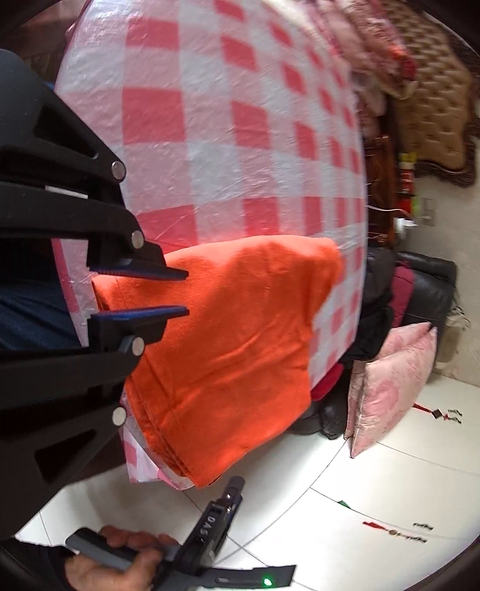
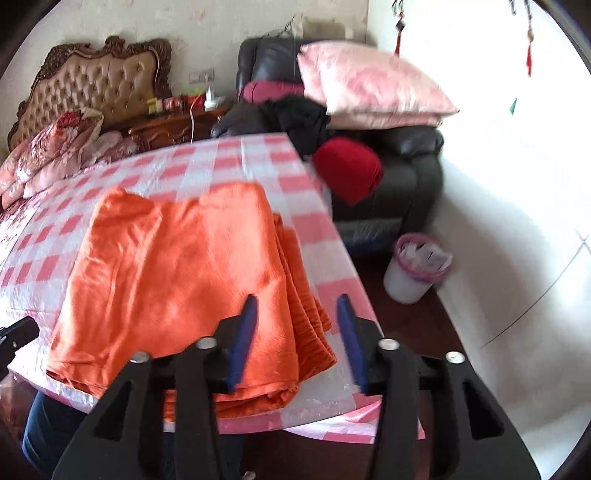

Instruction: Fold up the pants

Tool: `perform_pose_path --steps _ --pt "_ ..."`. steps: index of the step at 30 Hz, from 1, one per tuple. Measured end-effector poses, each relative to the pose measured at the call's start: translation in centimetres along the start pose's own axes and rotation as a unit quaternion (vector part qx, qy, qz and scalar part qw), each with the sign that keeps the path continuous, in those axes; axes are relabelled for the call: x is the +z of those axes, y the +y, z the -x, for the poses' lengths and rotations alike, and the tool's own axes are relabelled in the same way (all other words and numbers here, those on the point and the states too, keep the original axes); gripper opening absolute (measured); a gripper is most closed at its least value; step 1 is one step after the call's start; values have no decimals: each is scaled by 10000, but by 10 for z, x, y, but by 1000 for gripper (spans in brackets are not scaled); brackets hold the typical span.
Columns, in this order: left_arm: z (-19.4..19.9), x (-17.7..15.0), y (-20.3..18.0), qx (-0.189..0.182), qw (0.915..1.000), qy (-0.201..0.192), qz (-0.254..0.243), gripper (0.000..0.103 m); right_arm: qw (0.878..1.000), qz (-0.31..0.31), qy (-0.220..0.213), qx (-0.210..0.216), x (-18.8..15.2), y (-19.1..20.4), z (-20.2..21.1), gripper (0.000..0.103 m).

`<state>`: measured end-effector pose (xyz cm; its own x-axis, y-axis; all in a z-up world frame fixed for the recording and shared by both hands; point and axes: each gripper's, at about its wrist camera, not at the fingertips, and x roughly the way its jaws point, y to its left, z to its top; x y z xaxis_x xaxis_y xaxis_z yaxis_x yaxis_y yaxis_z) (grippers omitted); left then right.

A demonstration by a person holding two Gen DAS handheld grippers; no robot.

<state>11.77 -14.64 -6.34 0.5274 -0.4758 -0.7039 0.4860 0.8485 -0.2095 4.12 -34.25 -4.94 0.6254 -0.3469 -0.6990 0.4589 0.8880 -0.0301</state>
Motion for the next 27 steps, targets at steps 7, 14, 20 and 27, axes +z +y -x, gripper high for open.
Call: perform_pose_path --steps 7,14,20,27 --pt "19 4 -19 91 9991 -251 -333 48 9996 -17 -199 -205 5 9 26 61" --pt "11 0 -23 216 9986 -136 -462 54 9995 3 -198 -229 5 13 29 64" --pt "-10 19 -14 227 9989 -84 -402 53 9997 214 46 -99 9 23 9 67" --pt "-67 23 -23 397 9965 500 -540 54 9972 478 578 40 21 37 -51 67"
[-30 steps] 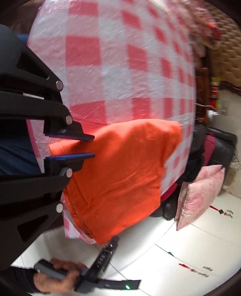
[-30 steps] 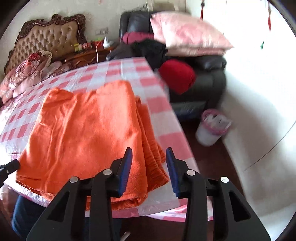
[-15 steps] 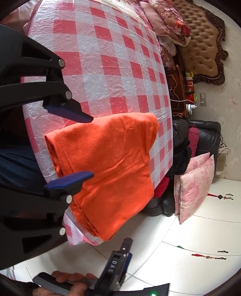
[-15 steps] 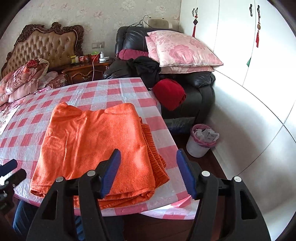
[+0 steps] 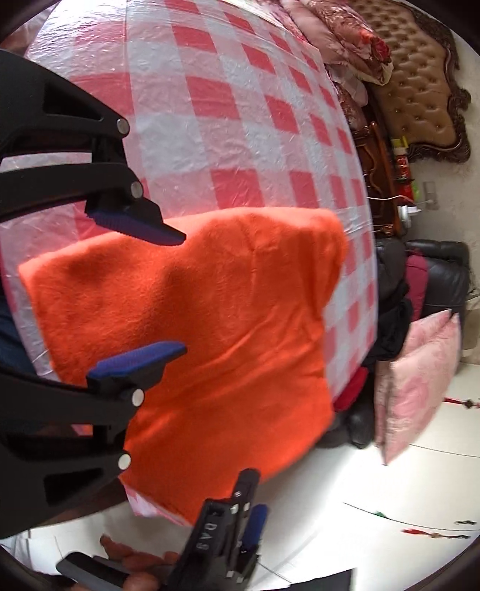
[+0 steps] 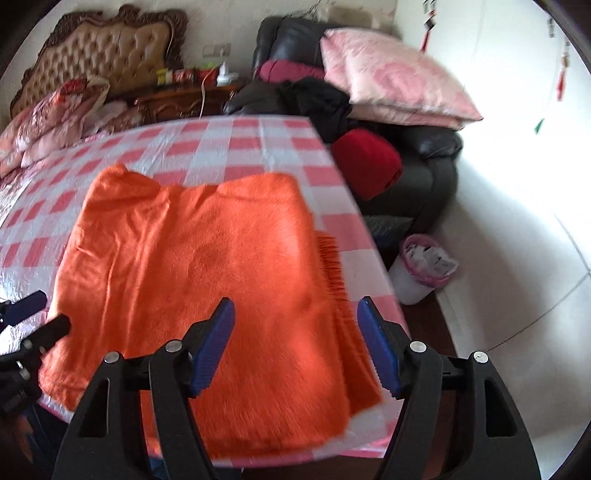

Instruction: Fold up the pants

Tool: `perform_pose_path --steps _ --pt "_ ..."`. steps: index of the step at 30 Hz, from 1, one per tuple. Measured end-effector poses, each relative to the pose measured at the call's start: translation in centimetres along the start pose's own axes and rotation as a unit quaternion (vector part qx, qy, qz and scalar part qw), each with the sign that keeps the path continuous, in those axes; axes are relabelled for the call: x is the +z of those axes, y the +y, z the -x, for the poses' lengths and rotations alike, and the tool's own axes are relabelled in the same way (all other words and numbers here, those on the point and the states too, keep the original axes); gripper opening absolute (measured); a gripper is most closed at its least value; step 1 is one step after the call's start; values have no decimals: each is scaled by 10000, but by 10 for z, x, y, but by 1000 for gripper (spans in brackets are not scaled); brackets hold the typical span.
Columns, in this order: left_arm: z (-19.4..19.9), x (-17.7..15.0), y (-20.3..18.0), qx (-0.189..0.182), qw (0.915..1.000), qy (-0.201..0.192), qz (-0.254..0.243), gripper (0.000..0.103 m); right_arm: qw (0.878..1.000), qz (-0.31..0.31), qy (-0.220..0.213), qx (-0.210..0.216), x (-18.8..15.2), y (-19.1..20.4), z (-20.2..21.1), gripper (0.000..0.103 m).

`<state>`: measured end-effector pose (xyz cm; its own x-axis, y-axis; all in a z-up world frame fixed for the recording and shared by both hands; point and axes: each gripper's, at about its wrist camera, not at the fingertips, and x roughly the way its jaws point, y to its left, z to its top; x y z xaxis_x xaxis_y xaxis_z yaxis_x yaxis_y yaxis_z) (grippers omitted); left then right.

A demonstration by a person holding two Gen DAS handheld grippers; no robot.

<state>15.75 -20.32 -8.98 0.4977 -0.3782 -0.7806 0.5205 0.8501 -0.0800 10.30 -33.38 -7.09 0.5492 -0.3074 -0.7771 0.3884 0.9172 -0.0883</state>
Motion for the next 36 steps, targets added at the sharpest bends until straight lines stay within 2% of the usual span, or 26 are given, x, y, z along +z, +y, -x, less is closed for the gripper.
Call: perform_pose_path --steps 3,6,8,9,11,14,18,21,23,25,26,27,29,32,35,36 --pt "-12 0 6 -109 9994 265 179 54 9998 45 180 66 11 3 -17 66" --pt "0 17 14 -154 9996 -144 161 54 9997 194 118 78 32 6 -22 70" --pt "-4 40 23 -183 9993 -245 207 54 9996 254 127 44 48 8 -29 70" --pt "-9 52 28 -163 9992 -249 263 42 9994 308 138 -17 58 9 -35 70" --pt "-22 75 34 -123 9992 -286 237 27 9989 414 195 -126 73 11 -46 70" --pt "-50 100 40 -69 9997 -143 189 22 9972 560 400 -296 85 12 -69 70" --pt "-92 112 46 -89 9994 316 70 22 9962 420 759 -119 81 4 -97 73" --pt "-95 109 46 -31 9997 250 -32 22 9966 395 697 -187 78 2 -101 81" --pt "-90 109 47 -57 9998 189 26 22 9971 284 706 -86 80 -2 -103 82" --pt "-72 106 48 -200 9997 31 128 24 9989 204 409 -75 80 -5 -86 81" --pt "-56 100 48 -220 9995 -101 200 29 9994 205 251 -131 77 -5 -73 81" --pt "-41 92 46 -208 9992 -208 252 34 9996 176 67 -187 71 -6 -57 81" --pt "-17 69 38 -275 9989 -313 221 35 9998 77 -92 -127 52 -5 -32 82" --pt "-11 34 20 -282 9996 -48 13 36 9996 156 23 -217 23 5 -23 82" --pt "-24 10 13 -183 9994 291 -25 37 9992 68 362 -130 1 7 -39 82" --pt "-23 9 13 -164 9996 249 -8 38 9994 -74 334 -67 -2 4 -38 82"
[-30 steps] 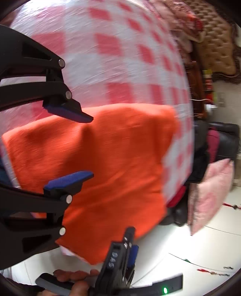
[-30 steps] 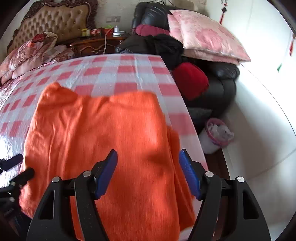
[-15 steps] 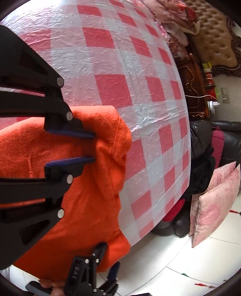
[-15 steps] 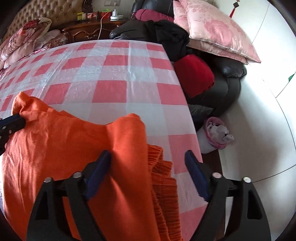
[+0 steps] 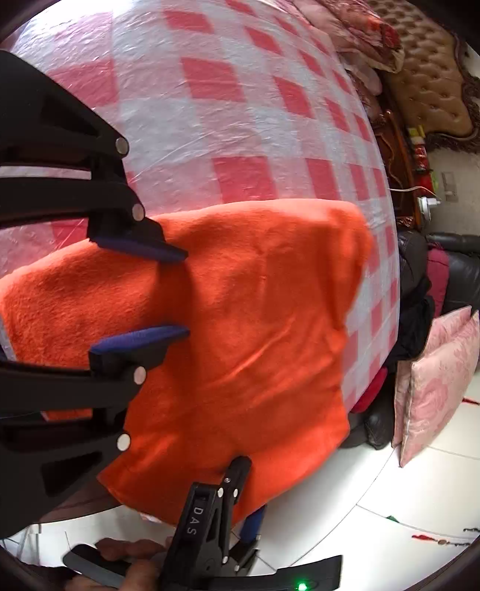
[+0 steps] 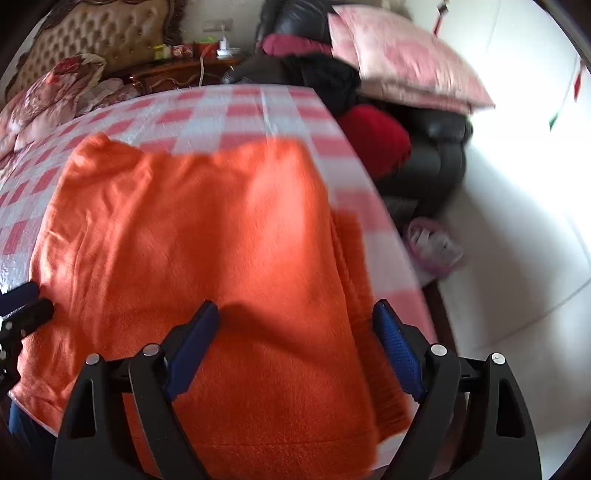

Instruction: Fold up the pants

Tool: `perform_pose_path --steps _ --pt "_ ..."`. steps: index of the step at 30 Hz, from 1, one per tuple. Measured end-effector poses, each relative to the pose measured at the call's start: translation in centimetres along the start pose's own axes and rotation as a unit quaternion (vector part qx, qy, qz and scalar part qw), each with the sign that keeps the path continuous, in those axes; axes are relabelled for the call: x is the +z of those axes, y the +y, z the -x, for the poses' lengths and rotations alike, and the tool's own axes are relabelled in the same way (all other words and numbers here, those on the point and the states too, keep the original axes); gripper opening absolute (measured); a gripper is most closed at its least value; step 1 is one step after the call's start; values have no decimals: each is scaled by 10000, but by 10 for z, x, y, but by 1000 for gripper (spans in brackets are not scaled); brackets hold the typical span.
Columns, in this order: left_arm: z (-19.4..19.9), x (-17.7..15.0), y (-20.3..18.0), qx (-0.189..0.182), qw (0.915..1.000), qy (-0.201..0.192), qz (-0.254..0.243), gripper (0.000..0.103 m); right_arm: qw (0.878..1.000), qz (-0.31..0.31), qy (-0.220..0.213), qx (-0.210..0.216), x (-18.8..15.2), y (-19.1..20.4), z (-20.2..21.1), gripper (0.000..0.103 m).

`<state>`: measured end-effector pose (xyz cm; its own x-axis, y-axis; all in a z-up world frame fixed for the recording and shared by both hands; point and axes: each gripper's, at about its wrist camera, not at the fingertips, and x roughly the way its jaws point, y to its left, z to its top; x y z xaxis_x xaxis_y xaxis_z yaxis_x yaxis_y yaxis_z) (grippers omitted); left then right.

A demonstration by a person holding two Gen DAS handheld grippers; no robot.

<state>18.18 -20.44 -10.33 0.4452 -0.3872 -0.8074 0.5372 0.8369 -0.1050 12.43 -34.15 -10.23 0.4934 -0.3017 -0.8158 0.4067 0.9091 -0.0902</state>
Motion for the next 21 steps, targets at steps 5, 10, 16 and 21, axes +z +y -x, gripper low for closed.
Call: perform_pose_path --steps 5,10,16,21 --pt "22 2 3 54 9997 -147 182 52 9999 -120 -119 -18 2 0 27 82" --pt "57 -7 -5 190 9990 -348 209 72 9997 -99 -240 -38 -18 12 71 86" --pt "102 -25 -18 88 9984 -361 438 99 9981 -104 -597 -151 -46 17 133 88" --pt "137 -39 -34 187 9980 -322 514 101 9953 -335 -893 -149 -65 6 179 88"
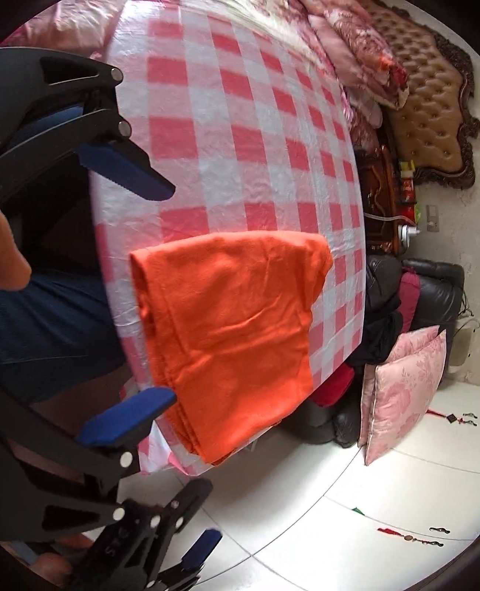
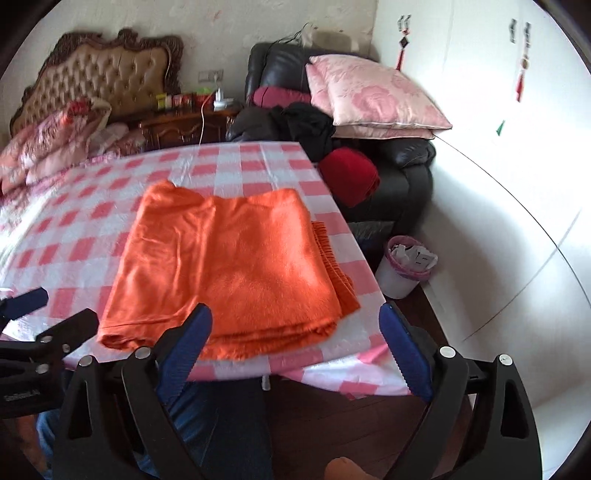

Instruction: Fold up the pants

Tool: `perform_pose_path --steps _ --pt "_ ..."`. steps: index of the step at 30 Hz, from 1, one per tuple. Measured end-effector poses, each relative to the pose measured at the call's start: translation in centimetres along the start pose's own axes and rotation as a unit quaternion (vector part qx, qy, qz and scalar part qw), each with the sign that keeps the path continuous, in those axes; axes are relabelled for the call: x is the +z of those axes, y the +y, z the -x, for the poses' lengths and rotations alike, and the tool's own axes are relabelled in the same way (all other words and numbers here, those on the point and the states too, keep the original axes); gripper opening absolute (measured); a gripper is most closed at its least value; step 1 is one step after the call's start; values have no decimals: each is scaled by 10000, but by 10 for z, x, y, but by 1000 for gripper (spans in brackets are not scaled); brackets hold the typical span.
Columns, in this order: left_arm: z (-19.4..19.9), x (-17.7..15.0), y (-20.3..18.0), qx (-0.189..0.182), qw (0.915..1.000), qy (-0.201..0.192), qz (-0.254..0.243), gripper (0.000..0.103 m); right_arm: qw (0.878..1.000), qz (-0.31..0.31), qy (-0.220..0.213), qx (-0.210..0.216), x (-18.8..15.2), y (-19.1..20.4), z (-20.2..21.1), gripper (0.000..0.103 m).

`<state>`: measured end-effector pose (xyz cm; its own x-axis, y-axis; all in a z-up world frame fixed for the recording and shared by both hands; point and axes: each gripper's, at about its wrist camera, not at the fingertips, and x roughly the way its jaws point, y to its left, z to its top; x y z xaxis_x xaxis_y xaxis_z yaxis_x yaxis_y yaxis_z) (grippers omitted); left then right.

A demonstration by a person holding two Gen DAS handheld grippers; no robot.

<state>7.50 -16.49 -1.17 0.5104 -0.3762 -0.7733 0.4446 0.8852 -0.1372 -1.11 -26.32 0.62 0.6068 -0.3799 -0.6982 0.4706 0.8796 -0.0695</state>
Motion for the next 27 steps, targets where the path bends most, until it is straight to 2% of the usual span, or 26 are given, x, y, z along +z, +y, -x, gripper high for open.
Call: perform_pose_path --steps 2,8,27 --pt "7 -4 -3 -20 10000 5 30 101 10000 -30 -68 -11 -2 -3 8 88" --pt "19 -4 -12 295 9992 -263 -97 101 9999 -57 -127 60 -5 -9 20 88" --pt "17 -5 -19 137 9994 -249 -211 101 10000 -64 -27 70 -12 -14 14 88"
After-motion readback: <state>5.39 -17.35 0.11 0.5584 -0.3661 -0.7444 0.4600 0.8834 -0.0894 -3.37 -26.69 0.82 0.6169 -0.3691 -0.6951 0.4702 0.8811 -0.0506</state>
